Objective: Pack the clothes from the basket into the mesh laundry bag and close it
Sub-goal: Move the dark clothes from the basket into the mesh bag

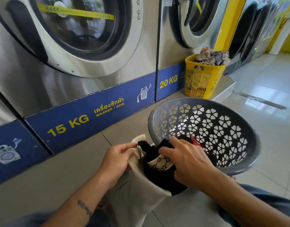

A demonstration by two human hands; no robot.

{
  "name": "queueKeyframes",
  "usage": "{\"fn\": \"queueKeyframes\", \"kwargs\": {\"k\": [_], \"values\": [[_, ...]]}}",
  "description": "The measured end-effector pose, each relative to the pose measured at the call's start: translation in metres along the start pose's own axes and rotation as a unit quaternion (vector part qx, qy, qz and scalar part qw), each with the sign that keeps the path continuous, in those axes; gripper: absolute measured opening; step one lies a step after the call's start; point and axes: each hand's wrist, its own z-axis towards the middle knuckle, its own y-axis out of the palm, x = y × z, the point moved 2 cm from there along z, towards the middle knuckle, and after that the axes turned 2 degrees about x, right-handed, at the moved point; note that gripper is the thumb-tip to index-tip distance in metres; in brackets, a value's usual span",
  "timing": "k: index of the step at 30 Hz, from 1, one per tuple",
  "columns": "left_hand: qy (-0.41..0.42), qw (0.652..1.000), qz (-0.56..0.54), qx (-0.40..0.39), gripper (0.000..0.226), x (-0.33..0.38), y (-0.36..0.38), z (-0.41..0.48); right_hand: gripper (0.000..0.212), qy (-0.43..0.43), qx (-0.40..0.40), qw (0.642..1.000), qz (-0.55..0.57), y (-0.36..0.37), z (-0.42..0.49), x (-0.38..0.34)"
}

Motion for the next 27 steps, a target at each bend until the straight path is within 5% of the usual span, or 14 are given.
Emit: {"fn": "queueKeyframes", "kwargs": {"k": [4,14,21,27], "values": [[-0.047,0.996,-0.07,0.004,0.024,-0.01,0.007,-0.025,0.046,-0.045,0.006,0.999,-0.02,-0.002,-0.014,-0.033],[-0.032,0.981,0.177,0.076,0.025,-0.064,-0.042,-0.033,0.07,-0.051,0.002,0.997,0.052,0.063,-0.011,-0.092],[-0.045,0.967,0.228,0.107,0.015,-0.07,-0.06,-0.029,0.078,0.019,-0.013,0.986,0.167,0.124,0.008,-0.111],[-0.025,0.964,0.225,0.139,0.015,-0.079,-0.065,-0.021,0.085,-0.077,-0.038,0.978,0.191,0.163,0.007,-0.134]]}}
